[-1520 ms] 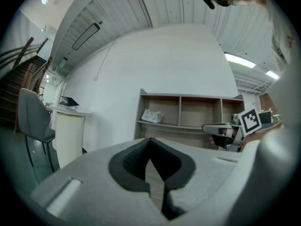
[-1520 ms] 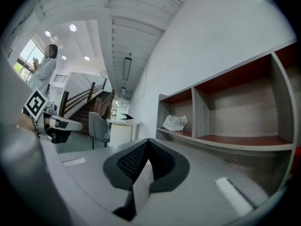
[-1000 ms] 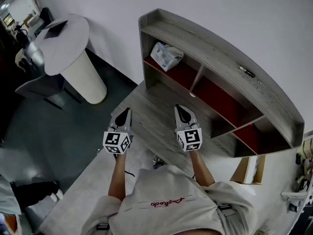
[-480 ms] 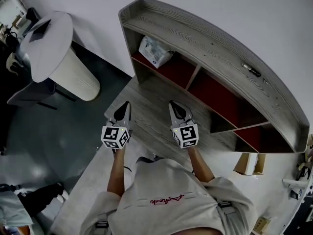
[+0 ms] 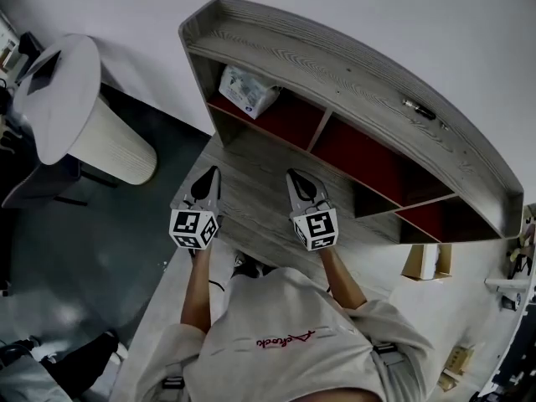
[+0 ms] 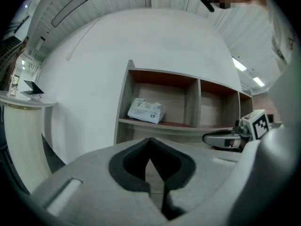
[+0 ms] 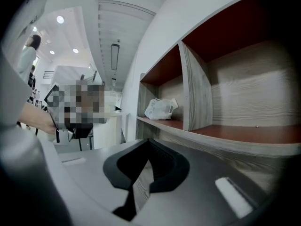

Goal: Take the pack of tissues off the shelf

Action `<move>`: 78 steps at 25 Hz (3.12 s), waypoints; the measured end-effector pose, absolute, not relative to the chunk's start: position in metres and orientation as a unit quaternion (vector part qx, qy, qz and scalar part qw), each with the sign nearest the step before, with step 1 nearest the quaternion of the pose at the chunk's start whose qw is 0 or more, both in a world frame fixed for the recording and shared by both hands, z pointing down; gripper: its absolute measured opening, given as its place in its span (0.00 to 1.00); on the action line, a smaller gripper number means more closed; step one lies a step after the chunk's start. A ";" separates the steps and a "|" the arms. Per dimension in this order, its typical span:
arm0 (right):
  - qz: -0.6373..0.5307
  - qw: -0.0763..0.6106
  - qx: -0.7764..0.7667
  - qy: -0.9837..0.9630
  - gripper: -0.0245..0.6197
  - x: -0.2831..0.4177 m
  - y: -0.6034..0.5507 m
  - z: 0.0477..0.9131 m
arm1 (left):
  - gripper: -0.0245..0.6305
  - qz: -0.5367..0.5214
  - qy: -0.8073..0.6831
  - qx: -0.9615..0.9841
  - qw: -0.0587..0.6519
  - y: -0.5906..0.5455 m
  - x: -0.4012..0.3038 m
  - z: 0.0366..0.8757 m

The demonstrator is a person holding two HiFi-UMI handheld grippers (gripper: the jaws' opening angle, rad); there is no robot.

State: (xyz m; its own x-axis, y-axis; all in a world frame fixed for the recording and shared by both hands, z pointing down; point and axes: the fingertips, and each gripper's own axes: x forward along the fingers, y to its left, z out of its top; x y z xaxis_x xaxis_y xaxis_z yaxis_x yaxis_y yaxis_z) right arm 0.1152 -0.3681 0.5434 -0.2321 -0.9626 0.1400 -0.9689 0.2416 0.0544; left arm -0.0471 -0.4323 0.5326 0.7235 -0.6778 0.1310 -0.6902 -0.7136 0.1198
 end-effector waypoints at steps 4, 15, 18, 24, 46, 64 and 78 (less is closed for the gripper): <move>0.025 0.075 0.638 -0.766 0.05 0.120 -0.363 0.540 | 0.04 0.038 -0.341 0.936 0.080 -0.442 -0.035 0.527; 0.027 0.083 0.677 -0.730 0.05 0.143 -0.348 0.540 | 0.04 0.035 -0.281 0.956 0.071 -0.452 0.009 0.520; 0.030 0.082 0.686 -0.723 0.05 0.148 -0.344 0.541 | 0.04 0.041 -0.269 0.960 0.063 -0.456 0.022 0.517; 0.033 0.081 0.696 -0.713 0.05 0.153 -0.339 0.542 | 0.40 0.049 -0.260 0.963 0.052 -0.469 0.046 0.510; 0.045 0.084 0.716 -0.691 0.05 0.172 -0.327 0.547 | 0.31 0.071 -0.305 0.950 0.008 -0.530 0.095 0.479; 0.045 0.085 0.714 -0.694 0.05 0.177 -0.333 0.547 | 0.04 0.059 -0.315 0.947 -0.010 -0.530 0.084 0.477; 0.035 0.075 0.670 -0.737 0.05 0.146 -0.349 0.544 | 0.04 0.007 -0.368 0.930 -0.008 -0.483 0.005 0.475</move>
